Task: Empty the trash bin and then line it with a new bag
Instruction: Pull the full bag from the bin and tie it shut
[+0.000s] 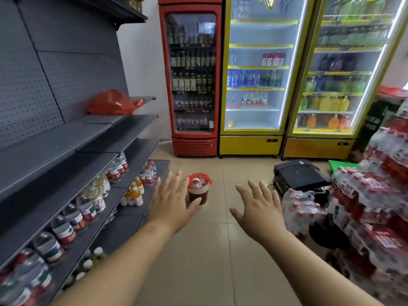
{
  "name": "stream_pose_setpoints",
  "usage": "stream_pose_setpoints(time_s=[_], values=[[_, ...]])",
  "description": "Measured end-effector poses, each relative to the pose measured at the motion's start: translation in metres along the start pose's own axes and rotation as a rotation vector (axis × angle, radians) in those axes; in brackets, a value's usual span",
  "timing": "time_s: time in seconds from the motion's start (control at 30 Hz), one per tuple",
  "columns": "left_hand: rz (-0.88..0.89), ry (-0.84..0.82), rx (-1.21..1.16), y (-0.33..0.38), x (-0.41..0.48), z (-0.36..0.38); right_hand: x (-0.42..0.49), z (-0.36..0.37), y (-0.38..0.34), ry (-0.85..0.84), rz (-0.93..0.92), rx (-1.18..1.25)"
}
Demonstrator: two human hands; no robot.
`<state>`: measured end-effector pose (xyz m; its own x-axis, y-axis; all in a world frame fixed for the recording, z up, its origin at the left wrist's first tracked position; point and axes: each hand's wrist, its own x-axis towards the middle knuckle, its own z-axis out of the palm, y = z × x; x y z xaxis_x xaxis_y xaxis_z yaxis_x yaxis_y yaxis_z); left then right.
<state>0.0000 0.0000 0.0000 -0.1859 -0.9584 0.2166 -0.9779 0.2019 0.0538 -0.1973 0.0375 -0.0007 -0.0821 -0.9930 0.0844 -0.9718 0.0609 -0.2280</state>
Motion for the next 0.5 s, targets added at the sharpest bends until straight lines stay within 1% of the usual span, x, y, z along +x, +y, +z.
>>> stream_pose_setpoints(time_s=[0.1,0.3,0.5], values=[[-0.034,0.027,-0.010,-0.006,0.019,0.007,0.023,0.006,-0.006,-0.003,-0.020,-0.042],[-0.064,0.034,-0.044,-0.025,0.059,0.024,0.069,0.026,-0.026,0.000,-0.050,-0.037],[-0.058,0.030,-0.065,-0.055,0.116,0.050,0.131,0.052,-0.045,-0.005,-0.065,-0.037]])
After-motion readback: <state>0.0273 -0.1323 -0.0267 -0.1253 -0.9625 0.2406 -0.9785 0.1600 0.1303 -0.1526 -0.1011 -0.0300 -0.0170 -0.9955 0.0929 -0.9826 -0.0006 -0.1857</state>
